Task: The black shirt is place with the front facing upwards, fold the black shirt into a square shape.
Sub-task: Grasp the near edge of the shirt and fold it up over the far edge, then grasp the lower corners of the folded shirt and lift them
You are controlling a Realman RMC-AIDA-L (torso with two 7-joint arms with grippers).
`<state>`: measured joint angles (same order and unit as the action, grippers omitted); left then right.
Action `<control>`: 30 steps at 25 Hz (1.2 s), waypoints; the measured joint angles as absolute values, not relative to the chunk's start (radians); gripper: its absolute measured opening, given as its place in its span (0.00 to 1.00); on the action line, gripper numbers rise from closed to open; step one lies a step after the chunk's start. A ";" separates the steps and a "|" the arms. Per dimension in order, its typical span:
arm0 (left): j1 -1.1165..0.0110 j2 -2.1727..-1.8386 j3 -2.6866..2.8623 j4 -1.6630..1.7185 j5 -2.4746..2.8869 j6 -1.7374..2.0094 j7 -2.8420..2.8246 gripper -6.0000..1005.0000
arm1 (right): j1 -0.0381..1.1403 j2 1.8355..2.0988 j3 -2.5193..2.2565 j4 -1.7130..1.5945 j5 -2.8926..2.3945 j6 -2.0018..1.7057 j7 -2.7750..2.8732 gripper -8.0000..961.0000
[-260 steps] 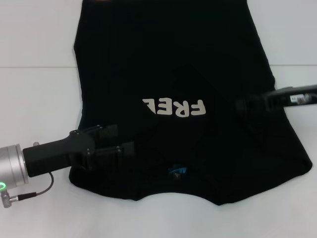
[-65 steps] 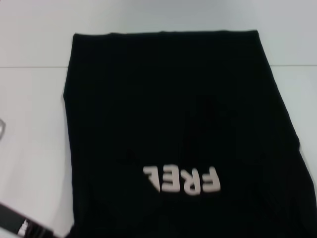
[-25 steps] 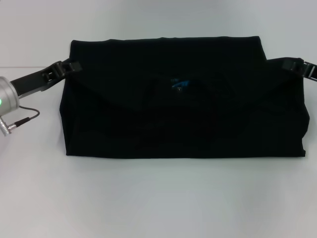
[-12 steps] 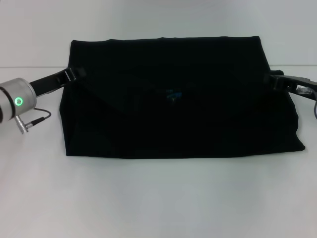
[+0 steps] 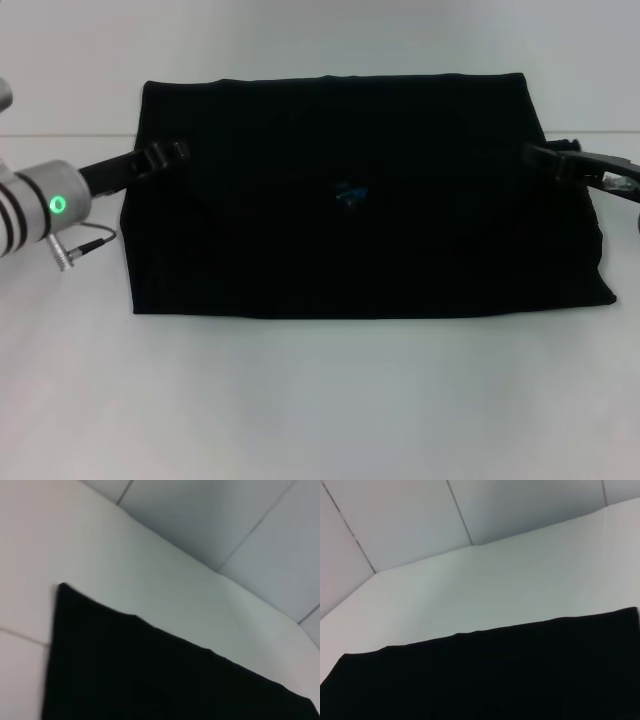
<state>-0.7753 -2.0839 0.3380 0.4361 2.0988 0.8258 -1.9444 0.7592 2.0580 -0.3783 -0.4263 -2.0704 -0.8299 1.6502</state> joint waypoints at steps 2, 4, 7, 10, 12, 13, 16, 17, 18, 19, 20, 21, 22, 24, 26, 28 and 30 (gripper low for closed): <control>-0.764 -2.079 0.338 0.436 2.098 0.833 -1.957 0.22 | 0.748 2.052 -0.377 -0.427 -2.063 -0.849 1.654 0.29; -0.746 -2.072 0.336 0.436 2.097 0.857 -1.960 0.28 | 0.728 2.047 -0.376 -0.431 -2.037 -0.896 1.657 0.35; -0.719 -2.059 0.337 0.436 2.098 0.896 -1.979 0.37 | 0.694 2.037 -0.375 -0.434 -1.973 -0.957 1.659 0.49; -0.684 -2.038 0.342 0.436 2.105 0.955 -2.024 0.45 | 0.657 2.025 -0.376 -0.435 -1.921 -1.014 1.664 0.61; -0.665 -2.020 0.346 0.436 2.111 1.020 -2.050 0.49 | 0.633 2.012 -0.378 -0.434 -1.906 -1.065 1.680 0.67; -0.656 -2.010 0.350 0.436 2.113 1.057 -2.061 0.51 | 0.625 2.007 -0.380 -0.434 -1.905 -1.086 1.687 0.69; -0.631 -1.966 0.401 0.436 2.117 1.190 -2.117 0.55 | 0.602 1.982 -0.418 -0.436 -1.929 -1.226 1.670 0.75; -0.626 -1.954 0.421 0.438 2.120 1.228 -2.138 0.55 | 0.598 1.977 -0.432 -0.436 -1.941 -1.262 1.655 0.75; -0.621 -1.941 0.441 0.441 2.123 1.260 -2.156 0.55 | 0.595 1.972 -0.454 -0.437 -1.961 -1.320 1.623 0.75; -0.618 -1.935 0.449 0.445 2.128 1.280 -2.164 0.55 | 0.591 1.969 -0.479 -0.437 -1.989 -1.377 1.570 0.75; -0.615 -1.928 0.456 0.452 2.136 1.305 -2.172 0.55 | 0.588 1.970 -0.492 -0.438 -2.006 -1.412 1.528 0.75; -0.611 -1.925 0.460 0.460 2.146 1.319 -2.177 0.57 | 0.585 1.974 -0.503 -0.438 -2.022 -1.441 1.489 0.75; -0.610 -1.924 0.461 0.467 2.160 1.324 -2.179 0.58 | 0.580 1.981 -0.513 -0.438 -2.037 -1.465 1.444 0.75; -0.609 -1.924 0.469 0.479 2.187 1.329 -2.176 0.61 | 0.572 2.001 -0.526 -0.438 -2.062 -1.494 1.366 0.75; -0.613 -1.929 0.488 0.484 2.204 1.322 -2.154 0.64 | 0.566 2.016 -0.531 -0.439 -2.077 -1.503 1.320 0.76; -0.616 -1.937 0.498 0.488 2.206 1.300 -2.133 0.67 | 0.564 2.032 -0.531 -0.439 -2.098 -1.499 1.288 0.76; -0.619 -1.947 0.501 0.494 2.206 1.269 -2.123 0.71 | 0.564 2.041 -0.534 -0.439 -2.112 -1.490 1.276 0.76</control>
